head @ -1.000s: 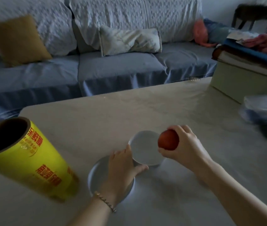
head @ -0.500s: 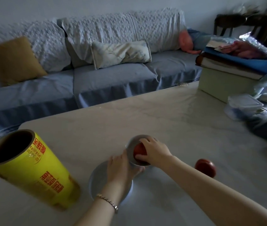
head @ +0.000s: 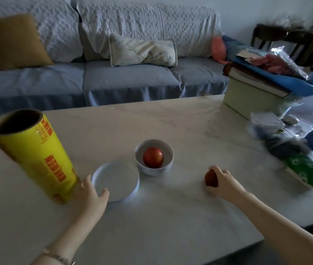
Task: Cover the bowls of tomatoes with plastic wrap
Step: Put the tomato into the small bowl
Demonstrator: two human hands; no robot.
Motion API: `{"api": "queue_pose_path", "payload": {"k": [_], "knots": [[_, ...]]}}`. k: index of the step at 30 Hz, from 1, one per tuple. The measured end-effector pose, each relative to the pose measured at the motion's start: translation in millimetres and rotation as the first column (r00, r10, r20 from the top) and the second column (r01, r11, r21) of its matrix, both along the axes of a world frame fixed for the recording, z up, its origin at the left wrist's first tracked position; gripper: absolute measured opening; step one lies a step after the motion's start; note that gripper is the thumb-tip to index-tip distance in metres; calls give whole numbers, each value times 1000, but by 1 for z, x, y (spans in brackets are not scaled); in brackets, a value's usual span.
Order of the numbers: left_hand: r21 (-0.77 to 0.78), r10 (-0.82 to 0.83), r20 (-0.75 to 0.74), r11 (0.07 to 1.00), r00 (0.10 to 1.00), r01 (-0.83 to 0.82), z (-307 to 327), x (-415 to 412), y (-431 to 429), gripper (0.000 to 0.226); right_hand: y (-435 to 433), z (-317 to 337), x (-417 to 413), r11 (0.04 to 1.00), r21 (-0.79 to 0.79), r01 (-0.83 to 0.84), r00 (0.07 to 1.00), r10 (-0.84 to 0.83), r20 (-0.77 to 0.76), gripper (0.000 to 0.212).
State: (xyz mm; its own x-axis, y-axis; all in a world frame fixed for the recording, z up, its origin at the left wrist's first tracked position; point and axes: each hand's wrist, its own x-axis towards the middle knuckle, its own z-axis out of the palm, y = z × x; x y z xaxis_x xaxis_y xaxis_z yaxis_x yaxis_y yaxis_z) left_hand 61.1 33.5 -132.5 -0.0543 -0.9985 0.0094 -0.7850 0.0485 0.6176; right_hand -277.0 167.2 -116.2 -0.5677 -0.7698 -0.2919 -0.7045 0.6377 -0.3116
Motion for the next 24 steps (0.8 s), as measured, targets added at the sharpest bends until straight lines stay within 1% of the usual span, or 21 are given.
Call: {"api": "queue_pose_path", "payload": {"k": [2, 4, 5, 6, 7, 8, 9, 10, 11, 12, 14, 17, 19, 21, 22, 24], "knots": [[171, 106, -78, 981, 991, -91, 1, 6, 3, 43, -1, 0, 3, 996, -69, 59, 998, -57, 41, 64], [295, 147, -142, 950, 979, -100, 1, 9, 6, 46, -5, 6, 15, 983, -152, 100, 993, -89, 78, 61], [364, 172, -218, 928, 961, -83, 1, 10, 6, 47, -7, 11, 25, 972, -213, 100, 993, -84, 85, 61], [444, 219, -322, 894, 921, -58, 2, 10, 5, 47, -11, 18, 37, 953, -293, 79, 995, -56, 85, 60], [524, 280, -416, 852, 865, -24, 2, 11, 4, 46, -16, 27, 51, 925, -376, 43, 996, -11, 88, 58], [576, 325, -472, 818, 820, 7, 4, 12, 4, 43, -22, 38, 68, 894, -449, -7, 994, 57, 98, 55], [602, 345, -489, 798, 801, 25, 6, 13, 4, 39, -30, 48, 86, 865, -496, -74, 984, 143, 102, 52], [616, 345, -489, 787, 801, 37, 10, 14, 5, 32, -40, 57, 104, 839, -522, -156, 966, 240, 98, 53], [620, 344, -497, 783, 796, 48, 14, 15, 6, 25, -50, 62, 122, 819, -525, -233, 940, 327, 94, 55], [620, 339, -505, 782, 794, 61, 19, 16, 9, 17, -62, 64, 138, 807, -512, -296, 912, 398, 100, 57], [606, 319, -523, 791, 790, 82, 24, 17, 14, 8, -87, 56, 167, 806, -447, -389, 867, 484, 119, 60], [572, 265, -565, 808, 782, 140, 24, 21, 17, 3, -117, 32, 199, 804, -270, -531, 819, 568, 83, 66], [582, 265, -578, 796, 772, 163, 25, 23, 16, 4, -128, 17, 209, 796, -149, -587, 802, 597, 30, 68], [610, 280, -586, 770, 760, 186, 30, 23, 17, 18, -131, 8, 214, 796, -54, -602, 798, 602, -18, 64], [626, 299, -588, 756, 752, 189, 32, 22, 16, 24, -131, 5, 214, 795, -29, -606, 795, 605, -33, 64], [648, 333, -582, 741, 742, 175, 34, 19, 11, 26, -128, 3, 212, 794, -46, -606, 795, 606, -19, 65]]}}
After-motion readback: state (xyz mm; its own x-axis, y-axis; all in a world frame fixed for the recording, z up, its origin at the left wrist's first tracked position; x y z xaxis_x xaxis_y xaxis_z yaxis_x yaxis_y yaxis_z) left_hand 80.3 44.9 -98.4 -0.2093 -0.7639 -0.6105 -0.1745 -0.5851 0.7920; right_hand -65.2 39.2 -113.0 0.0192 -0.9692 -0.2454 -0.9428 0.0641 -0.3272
